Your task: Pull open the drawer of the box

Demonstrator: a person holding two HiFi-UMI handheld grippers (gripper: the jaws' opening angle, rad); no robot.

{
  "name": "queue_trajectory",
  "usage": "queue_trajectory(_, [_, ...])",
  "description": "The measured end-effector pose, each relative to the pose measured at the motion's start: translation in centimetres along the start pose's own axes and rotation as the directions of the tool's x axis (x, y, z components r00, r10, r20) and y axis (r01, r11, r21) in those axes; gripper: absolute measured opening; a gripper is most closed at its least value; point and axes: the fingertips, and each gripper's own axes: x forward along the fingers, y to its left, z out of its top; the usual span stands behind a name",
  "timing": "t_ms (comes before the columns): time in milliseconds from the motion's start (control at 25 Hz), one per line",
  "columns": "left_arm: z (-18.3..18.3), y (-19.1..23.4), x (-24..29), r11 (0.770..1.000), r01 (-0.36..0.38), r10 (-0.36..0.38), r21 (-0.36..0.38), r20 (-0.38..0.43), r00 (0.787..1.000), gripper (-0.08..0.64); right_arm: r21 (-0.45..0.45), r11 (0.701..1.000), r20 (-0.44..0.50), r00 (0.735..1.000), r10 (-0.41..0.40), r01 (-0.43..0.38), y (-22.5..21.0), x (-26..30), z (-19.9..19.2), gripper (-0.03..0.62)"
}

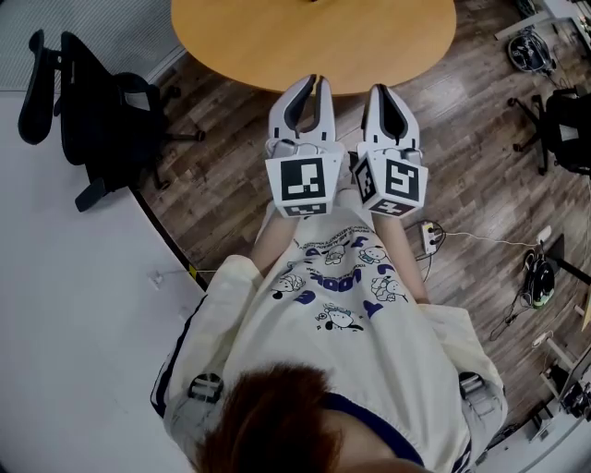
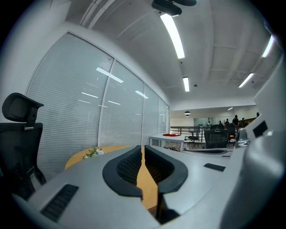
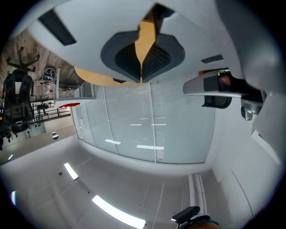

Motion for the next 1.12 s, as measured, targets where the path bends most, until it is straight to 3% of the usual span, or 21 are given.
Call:
queue_trajectory(480, [-1.4,1.8,2.6,1.000,0.015,-0.016,-0.027,-0.040,0.999,0.035,-0.005,1.000,-0.047,0.999,-0.008,0.008,0.5,2.8,-1.2,0.034])
queue_trajectory(1120, [-2.2,1.6,10.2,0.999,-0.026,0.024,-0.032,-0.073,0.997,0.035,0.024,1.000,-0.080,0.997,0.006,-0.004,-4.7,9.3,-1.5,0.034])
